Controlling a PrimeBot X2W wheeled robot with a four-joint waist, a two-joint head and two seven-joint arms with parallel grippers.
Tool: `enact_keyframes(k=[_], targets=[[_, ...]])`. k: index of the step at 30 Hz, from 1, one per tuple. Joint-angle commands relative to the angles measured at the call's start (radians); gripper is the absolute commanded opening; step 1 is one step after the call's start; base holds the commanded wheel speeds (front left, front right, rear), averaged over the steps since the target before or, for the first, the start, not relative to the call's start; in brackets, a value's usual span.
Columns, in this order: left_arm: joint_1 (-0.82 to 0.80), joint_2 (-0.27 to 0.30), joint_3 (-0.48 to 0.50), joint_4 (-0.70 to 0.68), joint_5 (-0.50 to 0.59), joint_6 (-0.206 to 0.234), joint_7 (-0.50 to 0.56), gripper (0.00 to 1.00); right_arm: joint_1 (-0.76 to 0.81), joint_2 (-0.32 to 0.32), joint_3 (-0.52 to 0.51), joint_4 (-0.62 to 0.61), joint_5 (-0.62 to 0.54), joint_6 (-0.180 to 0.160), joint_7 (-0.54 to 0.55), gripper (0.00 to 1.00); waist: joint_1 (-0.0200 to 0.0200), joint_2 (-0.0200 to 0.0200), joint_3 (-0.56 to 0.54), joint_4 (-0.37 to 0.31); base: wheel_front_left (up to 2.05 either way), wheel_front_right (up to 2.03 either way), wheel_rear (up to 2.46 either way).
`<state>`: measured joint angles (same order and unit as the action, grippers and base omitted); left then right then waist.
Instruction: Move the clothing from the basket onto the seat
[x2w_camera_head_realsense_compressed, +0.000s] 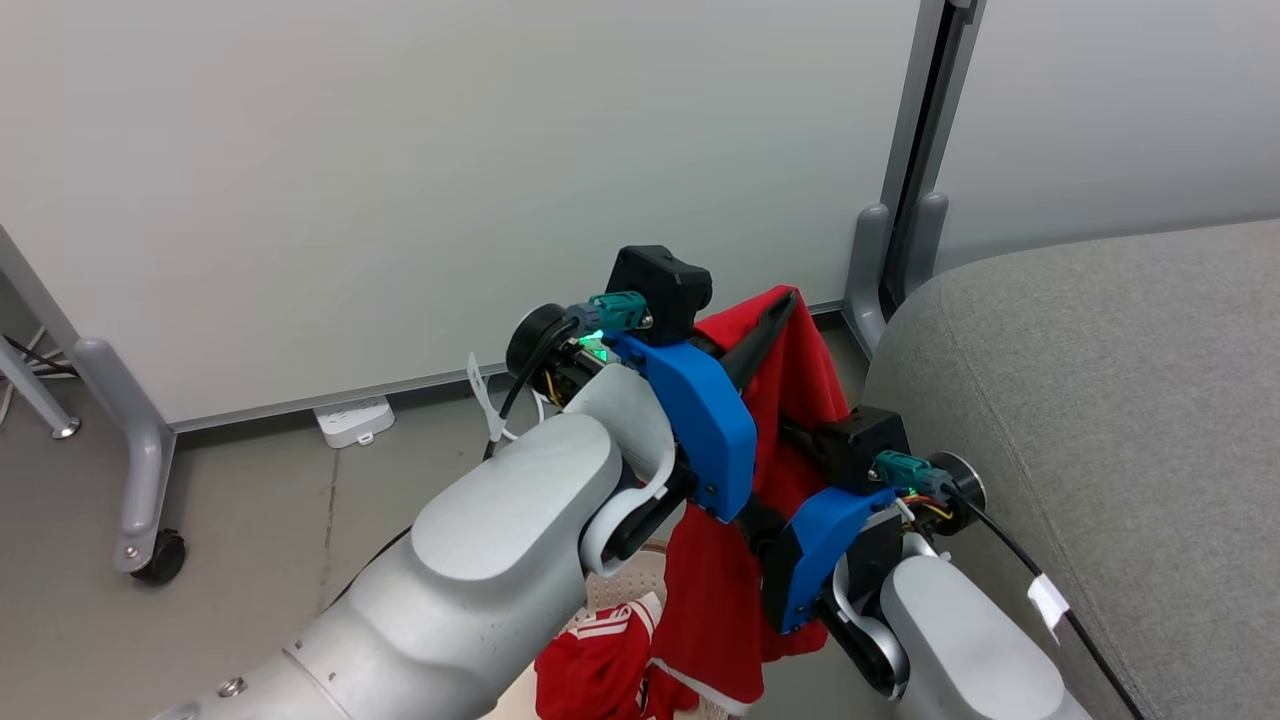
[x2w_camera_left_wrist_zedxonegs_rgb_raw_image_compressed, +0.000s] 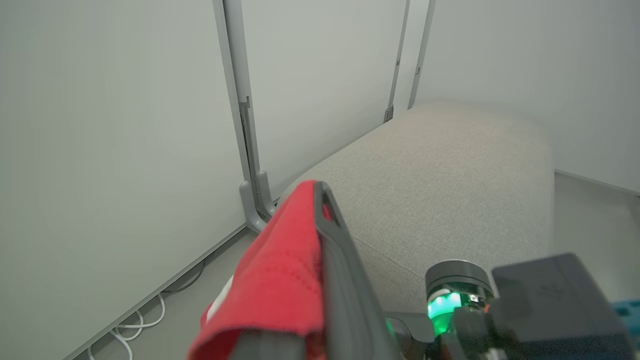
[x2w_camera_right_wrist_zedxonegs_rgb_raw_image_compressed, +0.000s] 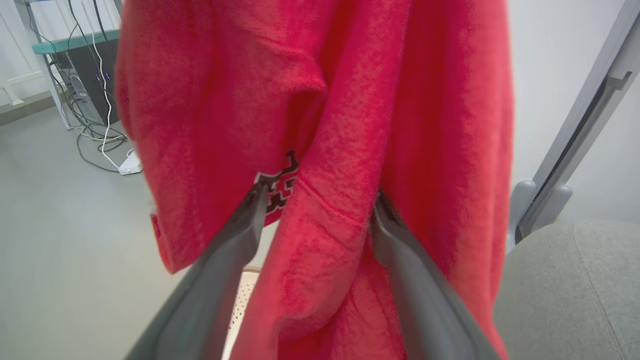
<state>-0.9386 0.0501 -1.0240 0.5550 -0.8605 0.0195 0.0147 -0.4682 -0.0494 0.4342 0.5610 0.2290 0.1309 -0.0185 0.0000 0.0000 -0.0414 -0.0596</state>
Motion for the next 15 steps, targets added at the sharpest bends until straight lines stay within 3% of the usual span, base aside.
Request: enact_keyframes(k=[1,3,4,5,6,15], targets=[[-0.015,0.001,-0.007,-0.004,-0.006,0.005,-0.008,0.00,-0.022,-0.002,0.010,0.020,0.001,0.000,0.001,1.00,0.0000,0.0000,-0.001,0.001,0.00,0.00,0.00],[-0.021,0.001,-0.018,-0.008,-0.019,0.006,-0.011,0.00,-0.049,-0.002,0.016,0.054,-0.008,0.000,0.000,1.00,0.0000,0.0000,-0.001,0.003,0.00,0.00,0.00],[-0.025,0.001,-0.024,-0.010,-0.024,0.008,-0.013,0.00,-0.060,-0.002,0.017,0.068,-0.012,0.000,-0.005,0.46,0.0000,0.0000,-0.002,0.004,0.00,0.00,0.00],[-0.027,0.001,-0.030,-0.011,-0.030,0.011,-0.016,0.00,-0.070,-0.002,0.016,0.081,-0.018,0.000,-0.012,0.04,0.0000,0.0000,-0.002,0.004,0.00,0.00,0.00],[-0.029,0.001,-0.035,-0.012,-0.035,0.012,-0.018,0.00,-0.077,-0.002,0.018,0.094,-0.025,0.000,-0.015,0.00,0.0000,0.0000,-0.003,0.005,0.00,0.00,0.00],[-0.038,0.001,-0.069,0.011,-0.065,0.014,-0.046,0.00,-0.089,-0.002,0.032,0.141,-0.051,0.000,-0.049,0.00,0.0000,0.0000,-0.008,-0.002,0.00,0.00,0.00]])
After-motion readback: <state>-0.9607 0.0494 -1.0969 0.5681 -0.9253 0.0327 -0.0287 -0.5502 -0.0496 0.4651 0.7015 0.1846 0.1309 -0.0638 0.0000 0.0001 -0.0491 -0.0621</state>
